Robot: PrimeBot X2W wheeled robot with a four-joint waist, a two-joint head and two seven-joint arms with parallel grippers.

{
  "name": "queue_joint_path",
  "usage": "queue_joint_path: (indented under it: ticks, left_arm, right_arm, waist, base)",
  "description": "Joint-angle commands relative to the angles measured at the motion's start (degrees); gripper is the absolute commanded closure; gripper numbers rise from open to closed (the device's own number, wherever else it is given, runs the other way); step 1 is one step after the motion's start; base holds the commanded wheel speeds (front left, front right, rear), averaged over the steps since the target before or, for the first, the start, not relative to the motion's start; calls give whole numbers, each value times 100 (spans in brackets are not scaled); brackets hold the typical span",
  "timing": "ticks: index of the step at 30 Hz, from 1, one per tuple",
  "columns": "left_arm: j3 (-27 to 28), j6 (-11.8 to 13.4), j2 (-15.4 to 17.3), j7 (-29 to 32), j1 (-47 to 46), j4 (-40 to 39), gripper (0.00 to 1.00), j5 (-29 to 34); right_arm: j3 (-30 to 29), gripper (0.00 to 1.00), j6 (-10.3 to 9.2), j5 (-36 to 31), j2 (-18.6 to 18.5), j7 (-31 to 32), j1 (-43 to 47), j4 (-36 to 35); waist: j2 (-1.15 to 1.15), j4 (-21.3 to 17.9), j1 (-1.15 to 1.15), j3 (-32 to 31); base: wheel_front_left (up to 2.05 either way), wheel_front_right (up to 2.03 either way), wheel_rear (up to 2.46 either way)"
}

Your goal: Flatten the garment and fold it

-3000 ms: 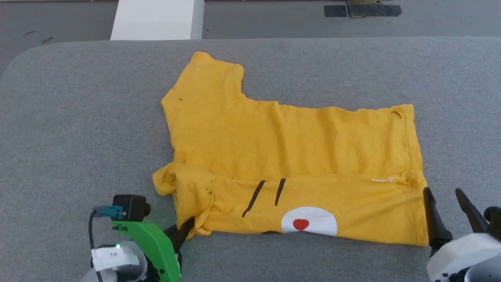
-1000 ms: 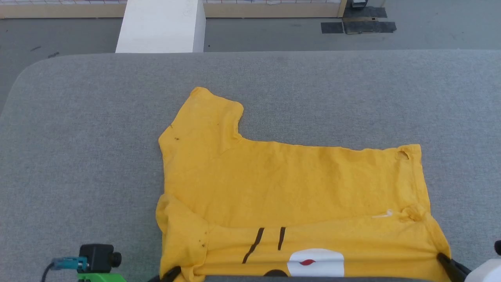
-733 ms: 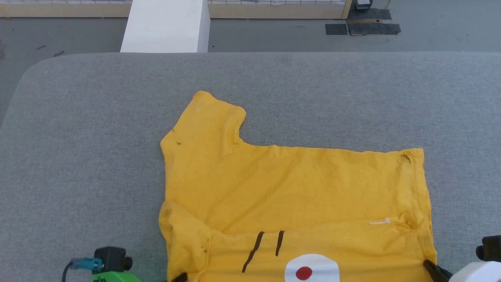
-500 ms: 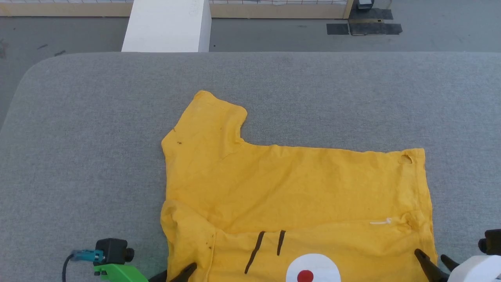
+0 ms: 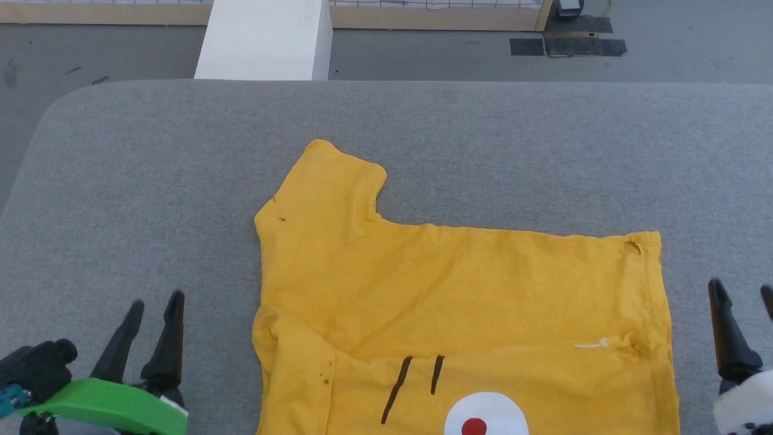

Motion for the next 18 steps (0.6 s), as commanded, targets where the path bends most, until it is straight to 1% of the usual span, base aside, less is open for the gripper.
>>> queue_joint_path:
  ticks: [1, 2, 3, 5, 7, 9, 11, 15, 18]
  left_arm:
    - [-25, -5, -128, -351, -158, -13, 0, 214]
    - [-63, -52, -174, -576, -196, -8, 0, 346]
    - [-53, -46, -270, -902, -248, 19, 0, 499]
    - [-101, -34, -334, -1434, -305, 88, 0, 914]
    - [-139, 32, -406, -1757, -344, 185, 0, 1382]
    - [-187, 77, -488, -1870, -369, 291, 0, 1808]
    - [-239, 95, -618, -1904, -375, 417, 0, 2165]
    - [-181, -56, -865, -1911, -440, 450, 0, 2470]
    - [-64, -208, -899, -1912, -546, 441, 0, 2554]
  right_arm:
    - [130, 0, -9, -243, -5, -369, -119, -5]
    - [206, 0, -9, -314, -5, -591, -145, 42]
    - [273, 0, -9, -373, -5, -855, -171, 125]
    - [472, 0, -9, -593, -5, -1279, -197, 259]
    - [542, 0, -9, -796, -5, -1677, -229, 419]
    - [631, 0, -9, -1062, -5, -2005, -223, 584]
    - [652, 0, -9, -1181, -5, -2303, -211, 774]
    - [698, 0, -9, -1247, -5, -2592, -157, 1069]
    - [700, 0, -9, -1260, -5, -2693, -163, 1220]
  waist:
    - [0, 22, 0, 6]
    - [0, 26, 0, 9]
    - [0, 32, 0, 11]
    - [0, 37, 0, 15]
    - [0, 38, 0, 19]
    - [0, 50, 0, 25]
    - [0, 55, 0, 33]
    - [0, 57, 0, 62]
    - [0, 43, 0, 90]
  base:
    - [0, 0, 0]
    - [0, 0, 0]
    - [0, 0, 0]
    - [0, 0, 0]
    - [0, 0, 0]
    - [0, 0, 0]
    - [0, 0, 0]
    - [0, 0, 0]
    - [0, 0, 0]
